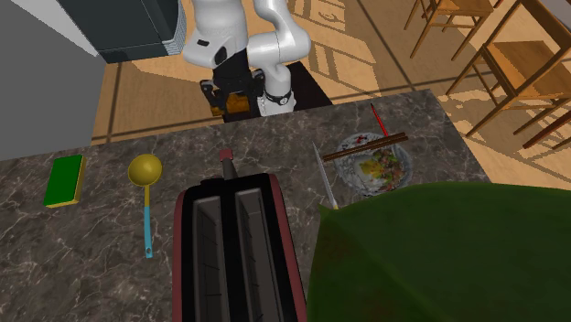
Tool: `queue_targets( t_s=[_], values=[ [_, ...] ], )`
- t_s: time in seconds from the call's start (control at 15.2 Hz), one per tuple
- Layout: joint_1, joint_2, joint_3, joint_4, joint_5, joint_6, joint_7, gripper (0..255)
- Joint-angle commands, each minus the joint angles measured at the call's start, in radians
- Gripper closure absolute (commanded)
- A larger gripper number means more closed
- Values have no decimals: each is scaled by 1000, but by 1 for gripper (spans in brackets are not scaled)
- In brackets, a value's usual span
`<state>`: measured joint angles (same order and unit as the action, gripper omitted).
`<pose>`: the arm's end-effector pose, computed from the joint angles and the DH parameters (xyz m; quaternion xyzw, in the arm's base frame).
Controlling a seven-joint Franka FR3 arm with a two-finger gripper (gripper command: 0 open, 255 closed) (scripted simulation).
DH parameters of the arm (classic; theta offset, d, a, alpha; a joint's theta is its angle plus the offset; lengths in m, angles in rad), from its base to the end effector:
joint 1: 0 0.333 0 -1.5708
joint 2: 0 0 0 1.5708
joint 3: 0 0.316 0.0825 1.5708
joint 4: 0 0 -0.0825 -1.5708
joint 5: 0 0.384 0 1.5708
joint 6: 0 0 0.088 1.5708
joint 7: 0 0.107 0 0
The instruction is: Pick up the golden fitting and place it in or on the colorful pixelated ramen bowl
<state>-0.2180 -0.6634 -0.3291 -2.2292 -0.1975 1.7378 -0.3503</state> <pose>0.2907 -0.2356 0.6097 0.9953 -0.0631 0.0673 0.0279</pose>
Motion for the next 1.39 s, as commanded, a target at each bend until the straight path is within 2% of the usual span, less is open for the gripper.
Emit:
queue_targets(
  t_s=[0.0, 0.53, 1.32],
  values=[
    [2, 8, 2, 33, 4, -25, -3, 255],
    [10, 37, 11, 152, 17, -115, -9, 255],
    [99, 226, 196, 270, 110, -70, 235, 255]
  ],
)
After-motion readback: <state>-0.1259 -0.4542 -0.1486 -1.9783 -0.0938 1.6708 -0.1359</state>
